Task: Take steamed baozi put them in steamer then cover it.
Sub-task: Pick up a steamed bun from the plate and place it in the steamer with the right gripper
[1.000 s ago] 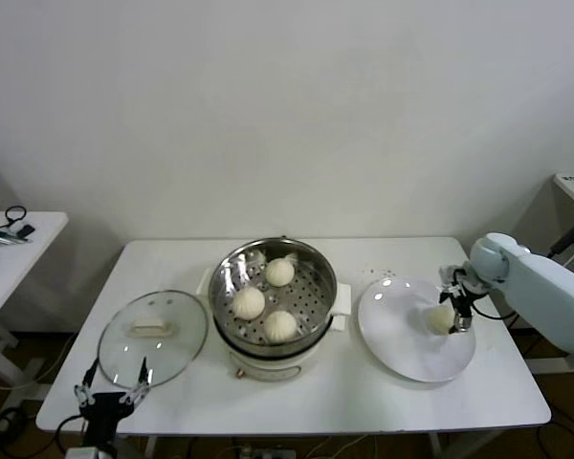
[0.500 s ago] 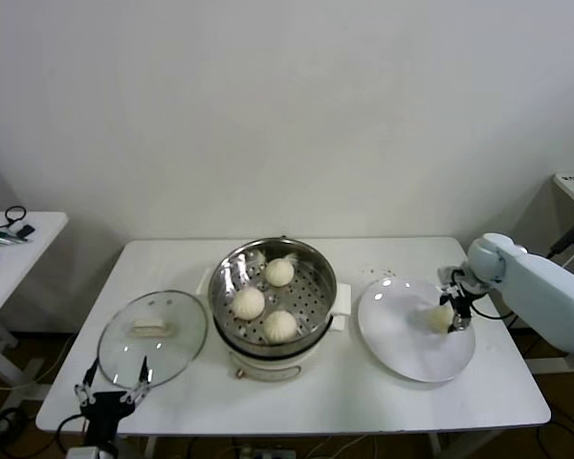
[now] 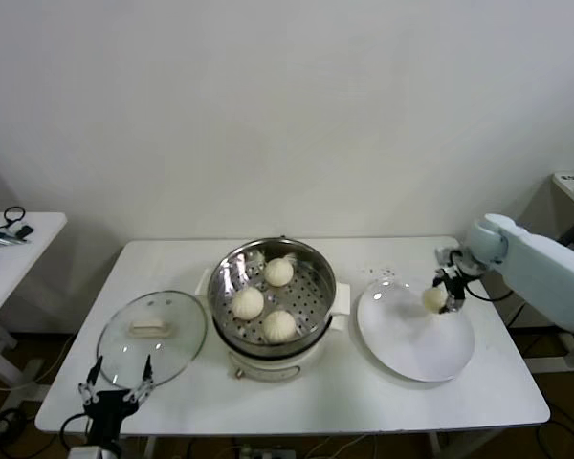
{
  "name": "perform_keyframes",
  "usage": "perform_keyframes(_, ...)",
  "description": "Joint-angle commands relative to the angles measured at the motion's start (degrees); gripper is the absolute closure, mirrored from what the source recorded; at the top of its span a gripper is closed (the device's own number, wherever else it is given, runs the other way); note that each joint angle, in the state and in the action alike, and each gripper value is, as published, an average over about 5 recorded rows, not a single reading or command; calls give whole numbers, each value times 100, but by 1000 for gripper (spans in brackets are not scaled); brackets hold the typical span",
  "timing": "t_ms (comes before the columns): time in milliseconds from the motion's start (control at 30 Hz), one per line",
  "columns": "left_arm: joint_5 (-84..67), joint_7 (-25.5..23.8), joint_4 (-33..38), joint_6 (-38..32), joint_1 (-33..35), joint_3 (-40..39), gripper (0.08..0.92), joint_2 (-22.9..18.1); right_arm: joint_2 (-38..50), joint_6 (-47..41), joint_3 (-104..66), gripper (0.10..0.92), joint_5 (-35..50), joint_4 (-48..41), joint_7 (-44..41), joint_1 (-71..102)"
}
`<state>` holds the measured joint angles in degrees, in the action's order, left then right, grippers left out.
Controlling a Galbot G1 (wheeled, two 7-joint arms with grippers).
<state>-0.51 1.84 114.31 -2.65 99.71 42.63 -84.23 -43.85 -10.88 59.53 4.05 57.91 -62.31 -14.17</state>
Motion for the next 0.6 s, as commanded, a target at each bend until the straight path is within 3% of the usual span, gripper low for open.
perform_keyframes(33,-4,-4,7,-17,26,-96,177,-4,-411,-545,1985,330,2337,708,174,-2476)
perform_keyframes(600,-135,72,56,-76,-8,-312,177,104,-1798,-1296,3036,326,4615,1621,1052,-3665)
